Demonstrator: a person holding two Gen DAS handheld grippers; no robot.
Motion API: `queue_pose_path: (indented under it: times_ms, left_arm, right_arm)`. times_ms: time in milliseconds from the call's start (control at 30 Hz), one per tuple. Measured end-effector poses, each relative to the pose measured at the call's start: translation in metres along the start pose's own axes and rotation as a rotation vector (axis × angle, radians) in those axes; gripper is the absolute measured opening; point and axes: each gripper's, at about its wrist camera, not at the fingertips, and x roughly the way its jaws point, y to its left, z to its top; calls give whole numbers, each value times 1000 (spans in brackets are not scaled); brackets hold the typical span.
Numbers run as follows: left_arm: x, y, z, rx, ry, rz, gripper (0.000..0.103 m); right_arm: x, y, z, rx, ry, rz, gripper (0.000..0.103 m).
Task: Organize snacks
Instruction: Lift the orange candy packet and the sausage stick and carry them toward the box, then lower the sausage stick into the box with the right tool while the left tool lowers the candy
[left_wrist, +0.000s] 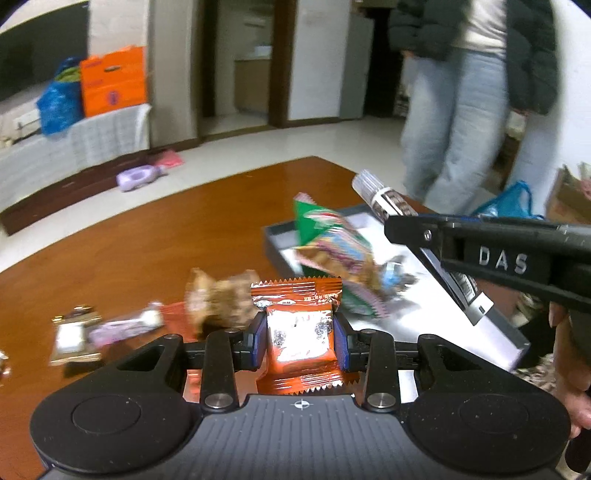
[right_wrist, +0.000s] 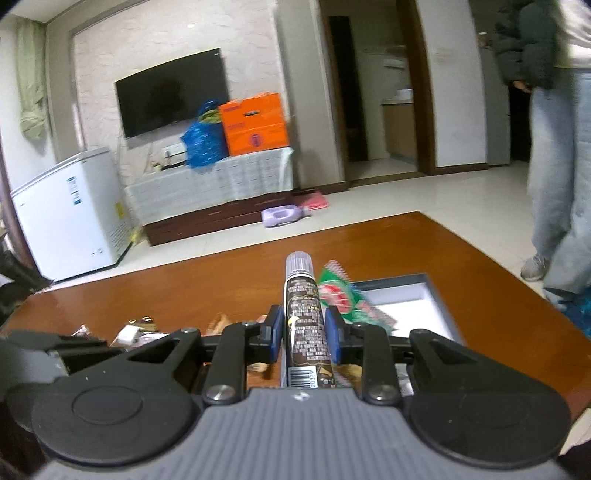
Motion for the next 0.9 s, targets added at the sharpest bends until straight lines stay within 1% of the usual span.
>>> queue_pose_path:
  times_ms: [67,167,267,333,500,633,733,800,900]
  left_arm:
    - [9,-8,-1,13,7,-25,37]
    - [19,-21,-1,14,18,-56,37]
    - [25,-31,-4,5,20,-93,37]
    - [28,-40,-9,15,21,-114,37]
    - [32,-57,-20,75,18,-157,37]
    - [39,-62,-23,86,17,-156,37]
    - [51,-64,-25,66,48,-150,37]
    - [59,-68,-27,59,69,-159,37]
    - [61,-76,-30,97,72,-168,37]
  right_arm:
    - [-8,-8,-1,13,-5,-19,25]
    - [-21,-17,-7,-2,-15,-59,25]
    - [-30,-27,-17,3,-2,-99,25]
    - [-36,-36,-26,11,19,-119,25]
    - [-45,-58,-48,41,93,-123,25]
    - [-45,-76,-55,92,107,-146,25]
    - [-40,-78,-57,97,116,-173,25]
    - [-32,-79,-60,107,142,-196,25]
    - [-22,-87,-61,160,184,-190,25]
